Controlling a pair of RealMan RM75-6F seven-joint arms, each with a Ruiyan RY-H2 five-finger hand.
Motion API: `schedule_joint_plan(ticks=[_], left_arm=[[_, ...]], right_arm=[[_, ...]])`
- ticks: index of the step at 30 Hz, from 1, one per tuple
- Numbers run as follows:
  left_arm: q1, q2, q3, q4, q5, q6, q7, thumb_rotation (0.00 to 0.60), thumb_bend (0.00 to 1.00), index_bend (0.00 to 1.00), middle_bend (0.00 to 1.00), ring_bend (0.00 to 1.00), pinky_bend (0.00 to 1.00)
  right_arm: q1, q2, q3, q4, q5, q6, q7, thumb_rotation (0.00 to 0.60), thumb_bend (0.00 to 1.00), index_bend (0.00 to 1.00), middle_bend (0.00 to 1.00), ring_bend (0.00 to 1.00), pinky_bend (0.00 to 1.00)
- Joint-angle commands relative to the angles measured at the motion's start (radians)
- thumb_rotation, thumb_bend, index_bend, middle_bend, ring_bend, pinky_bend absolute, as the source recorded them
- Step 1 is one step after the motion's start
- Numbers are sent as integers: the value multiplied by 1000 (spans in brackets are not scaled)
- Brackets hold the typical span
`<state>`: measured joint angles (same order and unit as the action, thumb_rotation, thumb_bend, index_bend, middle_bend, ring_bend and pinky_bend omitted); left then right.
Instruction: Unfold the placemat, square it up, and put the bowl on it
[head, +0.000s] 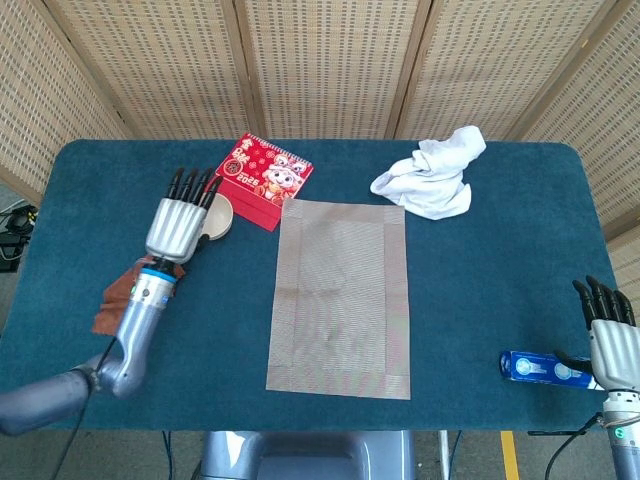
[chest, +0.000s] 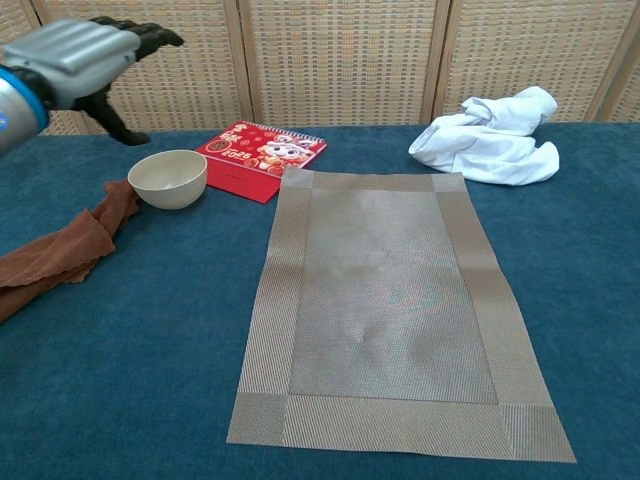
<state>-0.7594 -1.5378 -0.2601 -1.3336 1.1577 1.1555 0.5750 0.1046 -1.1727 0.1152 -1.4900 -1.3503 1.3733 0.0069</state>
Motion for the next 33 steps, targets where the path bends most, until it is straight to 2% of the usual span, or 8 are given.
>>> schedule_joint_plan(ticks=[1, 3, 7, 10, 18, 27, 33], left_arm=[[86, 118, 66, -127, 45, 64, -43, 600, 201, 0, 0, 0, 0], [151, 184, 102, -208, 53, 108, -64, 600, 201, 0, 0, 0, 0], [215, 265, 150, -307, 67, 141, -70, 600, 202, 0, 0, 0, 0], [284, 325, 212, -383, 79, 175, -62, 600, 202, 0, 0, 0, 0], [428, 358, 303, -433, 119, 279, -101, 600, 212, 0, 0, 0, 0], [525, 403, 331, -456, 233, 393, -157, 600, 218, 0, 0, 0, 0], [543, 405, 333, -448, 250, 392, -145, 600, 218, 0, 0, 0, 0]], right_arm=[[2, -5, -5, 1, -6, -1, -9, 600, 139, 43, 0, 0, 0], [2, -9, -8, -1, -14, 4, -17, 600, 139, 43, 0, 0, 0], [1, -13, -9, -5, -26, 19, -25, 600, 139, 44, 0, 0, 0], [-2, -16, -13, -8, -44, 35, -31, 600, 139, 44, 0, 0, 0], [-9, -27, -23, -16, -79, 71, -53, 600, 139, 54, 0, 0, 0], [-8, -45, -47, -24, -148, 100, -69, 600, 139, 67, 0, 0, 0], [-6, -58, -58, -10, -162, 96, -79, 600, 139, 72, 0, 0, 0]])
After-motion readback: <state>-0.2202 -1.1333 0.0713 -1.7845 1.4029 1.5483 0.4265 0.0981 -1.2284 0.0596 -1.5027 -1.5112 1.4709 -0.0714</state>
